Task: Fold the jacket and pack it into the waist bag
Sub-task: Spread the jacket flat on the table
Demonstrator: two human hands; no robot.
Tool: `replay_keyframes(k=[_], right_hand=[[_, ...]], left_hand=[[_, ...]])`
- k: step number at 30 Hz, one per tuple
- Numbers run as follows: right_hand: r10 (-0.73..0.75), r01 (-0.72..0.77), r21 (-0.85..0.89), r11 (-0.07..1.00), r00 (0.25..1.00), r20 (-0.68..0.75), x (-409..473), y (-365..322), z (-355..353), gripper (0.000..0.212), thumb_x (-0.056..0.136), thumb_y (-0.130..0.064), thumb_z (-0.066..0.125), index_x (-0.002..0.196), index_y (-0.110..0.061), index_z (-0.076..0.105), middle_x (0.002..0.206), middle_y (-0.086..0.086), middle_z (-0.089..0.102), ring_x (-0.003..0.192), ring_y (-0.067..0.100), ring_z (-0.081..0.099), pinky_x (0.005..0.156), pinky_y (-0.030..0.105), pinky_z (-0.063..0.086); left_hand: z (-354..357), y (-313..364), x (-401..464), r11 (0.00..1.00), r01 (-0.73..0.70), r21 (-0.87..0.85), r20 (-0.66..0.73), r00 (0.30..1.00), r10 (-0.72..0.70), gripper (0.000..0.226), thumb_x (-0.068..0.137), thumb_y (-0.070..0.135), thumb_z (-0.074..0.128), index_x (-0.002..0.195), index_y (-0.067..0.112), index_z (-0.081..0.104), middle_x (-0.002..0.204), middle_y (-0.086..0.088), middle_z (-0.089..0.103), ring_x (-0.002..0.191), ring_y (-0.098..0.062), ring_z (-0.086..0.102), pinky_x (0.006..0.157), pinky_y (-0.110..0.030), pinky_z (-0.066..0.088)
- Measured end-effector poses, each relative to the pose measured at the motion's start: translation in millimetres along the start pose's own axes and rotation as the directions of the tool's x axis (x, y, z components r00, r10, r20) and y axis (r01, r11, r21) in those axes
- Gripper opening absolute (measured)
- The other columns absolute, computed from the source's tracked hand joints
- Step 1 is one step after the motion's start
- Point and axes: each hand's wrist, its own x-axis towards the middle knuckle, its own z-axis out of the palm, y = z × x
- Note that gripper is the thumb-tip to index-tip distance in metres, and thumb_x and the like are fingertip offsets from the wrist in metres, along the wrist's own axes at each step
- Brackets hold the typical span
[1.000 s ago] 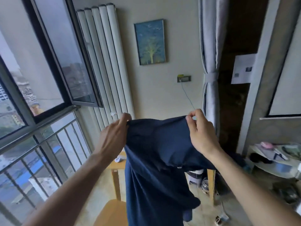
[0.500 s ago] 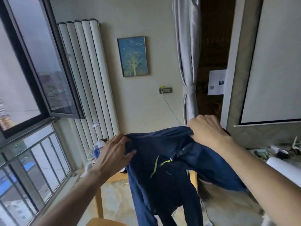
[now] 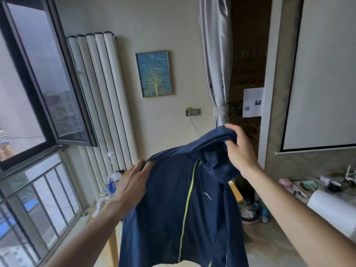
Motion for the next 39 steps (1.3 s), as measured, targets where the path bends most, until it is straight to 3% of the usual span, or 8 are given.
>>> replay_keyframes(k=[3, 8, 14, 18, 21, 25, 34, 39], right_hand=[[-0.262, 0.264, -0.276, 0.924, 0.964, 0.042, 12, 25, 7, 0.082, 0.089, -0.034, 0.070, 0.156, -0.023, 0.025, 0.159, 0.010, 0.034, 0.148, 0.028, 0.031, 0.119, 0.047, 0.032], [-0.329, 0.328, -0.503, 0.800, 0.940, 0.088, 27, 51, 33, 0.143, 0.063, -0.048, 0.090, 0.159, -0.024, -0.014, 0.169, 0.011, 0.010, 0.155, 0.037, 0.004, 0.121, 0.056, 0.023], [-0.263, 0.250, -0.431, 0.867, 0.964, 0.031, 68, 111, 79, 0.130, 0.075, -0.019, 0.086, 0.160, -0.024, -0.013, 0.165, 0.014, 0.018, 0.149, 0.035, 0.031, 0.117, 0.050, 0.036], [-0.200, 0.184, -0.426, 0.886, 0.980, 0.008, 108, 163, 122, 0.112, 0.081, -0.008, 0.079, 0.162, -0.022, 0.003, 0.165, 0.011, 0.024, 0.147, 0.028, 0.031, 0.111, 0.028, 0.031], [-0.151, 0.140, -0.461, 0.876, 0.988, 0.014, 146, 207, 156, 0.104, 0.081, -0.003, 0.077, 0.161, -0.023, 0.015, 0.163, 0.010, 0.032, 0.141, 0.030, 0.039, 0.104, 0.038, 0.041], [-0.094, 0.110, -0.538, 0.836, 0.994, 0.058, 200, 259, 204, 0.101, 0.077, 0.005, 0.078, 0.159, -0.021, 0.026, 0.161, 0.012, 0.036, 0.141, 0.034, 0.043, 0.102, 0.037, 0.043], [0.007, 0.129, -0.580, 0.804, 0.974, 0.226, 378, 328, 326, 0.095, 0.085, -0.008, 0.075, 0.160, -0.020, 0.019, 0.161, 0.009, 0.037, 0.139, 0.032, 0.045, 0.106, 0.036, 0.039], [0.155, 0.165, -0.680, 0.715, 0.910, 0.384, 487, 408, 405, 0.103, 0.084, -0.018, 0.077, 0.161, -0.015, 0.008, 0.161, 0.015, 0.032, 0.131, 0.044, 0.050, 0.101, 0.047, 0.045]], left_hand=[[7, -14, 10, 0.998, 0.038, -0.044, -0.004, 0.999, -0.038, 0.085, 0.070, -0.010, 0.051, 0.147, 0.025, 0.037, 0.110, -0.004, 0.050, 0.082, -0.038, 0.065, 0.058, -0.042, 0.048], [33, -35, 29, 0.993, -0.039, -0.108, -0.020, 0.999, 0.037, 0.093, 0.065, -0.010, 0.048, 0.149, 0.028, 0.034, 0.124, -0.003, 0.055, 0.085, -0.038, 0.065, 0.064, -0.045, 0.054], [93, -57, 52, 0.979, -0.107, -0.176, -0.011, 0.994, 0.107, 0.082, 0.082, 0.001, 0.042, 0.156, 0.037, 0.029, 0.141, 0.001, 0.053, 0.092, -0.034, 0.064, 0.068, -0.040, 0.052], [166, -96, 90, 0.967, -0.074, -0.245, 0.088, 0.991, 0.098, 0.068, 0.088, 0.016, 0.039, 0.152, 0.038, 0.032, 0.136, -0.001, 0.057, 0.091, -0.034, 0.068, 0.068, -0.040, 0.055], [221, -132, 126, 0.930, -0.090, -0.355, 0.120, 0.983, 0.141, 0.042, 0.103, 0.034, 0.042, 0.144, 0.034, 0.046, 0.127, 0.002, 0.062, 0.102, -0.025, 0.067, 0.081, -0.034, 0.056], [283, -189, 171, 0.911, -0.107, -0.399, 0.254, 0.941, 0.222, 0.049, 0.100, 0.054, 0.052, 0.146, 0.039, 0.046, 0.140, 0.009, 0.059, 0.114, -0.012, 0.062, 0.087, -0.020, 0.049], [390, -309, 336, 0.959, 0.043, -0.281, 0.445, 0.891, 0.091, 0.078, 0.088, 0.025, 0.070, 0.154, 0.040, 0.032, 0.139, 0.001, 0.063, 0.118, -0.030, 0.064, 0.092, -0.040, 0.053], [454, -353, 418, 0.983, 0.127, -0.132, 0.553, 0.832, -0.033, 0.077, 0.092, 0.011, 0.062, 0.158, 0.034, 0.028, 0.123, -0.006, 0.063, 0.110, -0.033, 0.064, 0.077, -0.036, 0.044]])
